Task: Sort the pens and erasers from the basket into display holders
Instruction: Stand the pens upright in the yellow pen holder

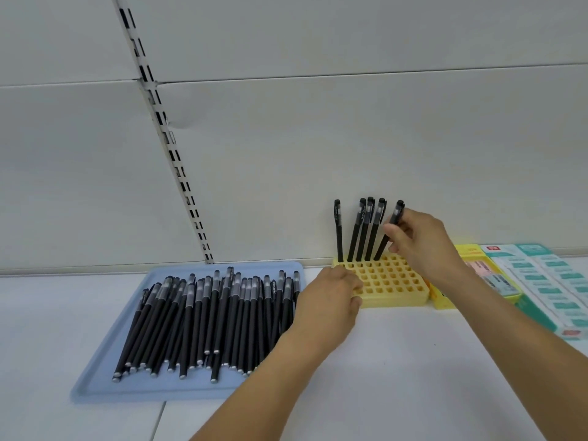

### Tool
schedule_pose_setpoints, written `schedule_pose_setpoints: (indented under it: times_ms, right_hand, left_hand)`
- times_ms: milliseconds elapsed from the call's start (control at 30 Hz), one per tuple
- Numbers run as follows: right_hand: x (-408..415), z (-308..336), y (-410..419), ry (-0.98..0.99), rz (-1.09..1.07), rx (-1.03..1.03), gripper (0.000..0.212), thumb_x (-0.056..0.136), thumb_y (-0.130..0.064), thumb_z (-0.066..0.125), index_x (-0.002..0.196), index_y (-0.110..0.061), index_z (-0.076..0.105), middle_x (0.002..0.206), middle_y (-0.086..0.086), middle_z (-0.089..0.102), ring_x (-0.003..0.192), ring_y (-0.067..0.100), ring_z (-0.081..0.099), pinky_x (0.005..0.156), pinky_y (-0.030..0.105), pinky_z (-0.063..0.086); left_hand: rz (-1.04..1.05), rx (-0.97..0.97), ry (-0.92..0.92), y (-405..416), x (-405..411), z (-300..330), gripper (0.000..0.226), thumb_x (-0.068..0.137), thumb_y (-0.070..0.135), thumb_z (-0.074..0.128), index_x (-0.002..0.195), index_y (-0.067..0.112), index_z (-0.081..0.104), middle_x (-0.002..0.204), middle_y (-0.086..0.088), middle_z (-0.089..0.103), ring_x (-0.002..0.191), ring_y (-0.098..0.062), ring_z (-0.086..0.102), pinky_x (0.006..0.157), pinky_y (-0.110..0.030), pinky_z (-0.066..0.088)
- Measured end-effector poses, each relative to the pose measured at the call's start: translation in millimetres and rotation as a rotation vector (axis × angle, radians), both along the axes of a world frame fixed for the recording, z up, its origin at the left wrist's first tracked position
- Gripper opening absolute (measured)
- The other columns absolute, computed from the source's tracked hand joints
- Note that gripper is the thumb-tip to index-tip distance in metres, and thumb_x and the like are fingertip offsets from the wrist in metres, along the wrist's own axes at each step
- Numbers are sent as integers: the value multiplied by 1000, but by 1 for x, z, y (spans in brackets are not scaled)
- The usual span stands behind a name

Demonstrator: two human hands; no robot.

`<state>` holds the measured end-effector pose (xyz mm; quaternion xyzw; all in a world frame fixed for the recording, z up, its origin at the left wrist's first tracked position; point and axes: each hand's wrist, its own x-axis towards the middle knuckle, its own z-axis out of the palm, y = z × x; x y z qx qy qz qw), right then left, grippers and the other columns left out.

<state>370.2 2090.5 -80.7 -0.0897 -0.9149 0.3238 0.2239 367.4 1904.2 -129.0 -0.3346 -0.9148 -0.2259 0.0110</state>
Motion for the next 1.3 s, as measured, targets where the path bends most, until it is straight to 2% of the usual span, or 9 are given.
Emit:
schedule_pose_setpoints:
  times_ms: [167,300,400,467,600,800,967,1167,1300]
  right_hand:
    - [-3,-2,-6,-105,-10,-17,15,93,-24,62,89,-10,64,75,4,67,75,26,67,75,41,54]
    - [16,-4,-22,-55,-168,2,32,91,-35,63,113,-14,52,89,-1,57,84,21,56,73,37,46]
    - [35,4,-62,-11,-37,44,19,91,-39,59,82,-22,59,71,-10,57,70,14,56,62,34,45]
    - [42,4,-99,-184,137,139,38,91,-49,54,62,-24,55,59,-9,55,59,9,53,54,29,39]
    - [34,-9,-152,-414,217,441,57,87,-70,44,60,-20,49,57,-6,53,54,13,53,50,26,39]
    - [23,-14,-177,-534,193,304,52,81,-61,60,58,-20,37,54,-7,44,47,12,41,45,25,28]
    - [24,-11,-179,-581,176,165,39,82,-44,60,59,-21,38,55,-7,42,48,12,39,46,25,26]
    - [23,-17,-169,-531,221,72,36,83,-31,59,56,-19,37,50,-5,34,47,13,33,47,25,27]
    - [28,-18,-158,-436,208,-148,26,85,-26,60,69,-6,62,60,10,65,55,16,56,67,34,54]
  left_hand:
    - [-55,-14,-43,-11,6,13,38,98,32,51,135,23,55,142,7,48,132,-14,39,103,-33,41]
    - [156,32,70,-54,21,19,43,98,44,48,137,29,49,139,10,46,130,-11,37,108,-28,30]
    - [460,-109,167,-100,21,22,52,94,58,42,135,26,45,131,3,47,122,-18,41,99,-31,36]
    - [606,-265,105,-123,17,24,69,90,70,37,138,20,37,134,-3,43,125,-22,40,99,-34,39]
    - [642,-319,-71,-135,12,28,89,82,76,46,142,13,32,141,-9,39,126,-26,45,91,-36,47]
    - [648,-338,-205,-131,-4,41,68,79,57,67,122,9,45,123,-9,51,108,-27,55,73,-33,44]
    - [635,-369,-164,-130,-8,41,35,90,43,57,100,11,47,83,1,44,81,-21,47,64,-30,39]
    - [669,-83,-170,-148,-17,34,26,103,33,38,99,9,47,87,-4,54,78,-23,51,66,-32,40]
    - [668,218,-204,-154,-19,32,22,101,33,41,102,13,53,90,-4,64,80,-23,61,75,-40,52]
